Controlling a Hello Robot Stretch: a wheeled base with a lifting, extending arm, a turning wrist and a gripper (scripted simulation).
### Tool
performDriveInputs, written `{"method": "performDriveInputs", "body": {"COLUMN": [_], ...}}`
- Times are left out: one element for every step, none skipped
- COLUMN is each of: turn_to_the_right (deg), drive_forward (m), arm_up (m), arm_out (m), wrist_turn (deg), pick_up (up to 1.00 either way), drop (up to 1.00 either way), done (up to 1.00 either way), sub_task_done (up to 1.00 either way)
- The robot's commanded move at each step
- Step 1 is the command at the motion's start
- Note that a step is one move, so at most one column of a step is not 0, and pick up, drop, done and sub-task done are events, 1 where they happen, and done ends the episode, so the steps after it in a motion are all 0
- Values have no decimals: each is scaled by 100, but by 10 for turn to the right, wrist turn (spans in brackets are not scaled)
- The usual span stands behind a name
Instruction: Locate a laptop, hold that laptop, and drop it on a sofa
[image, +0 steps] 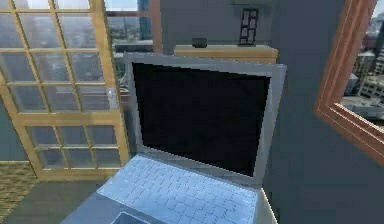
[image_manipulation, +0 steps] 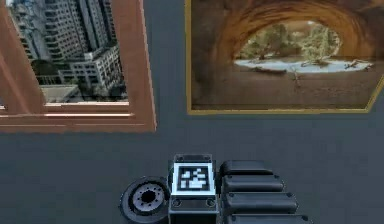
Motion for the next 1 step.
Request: {"method": "performDriveInputs", "body": {"turn_to_the_right": [-90], "drive_forward": [0], "arm_up": [0], "arm_out": [0], "wrist_turn": [0], "pick_up": [0], "drop": [0], "done": [0], "sub_task_done": [0]}}
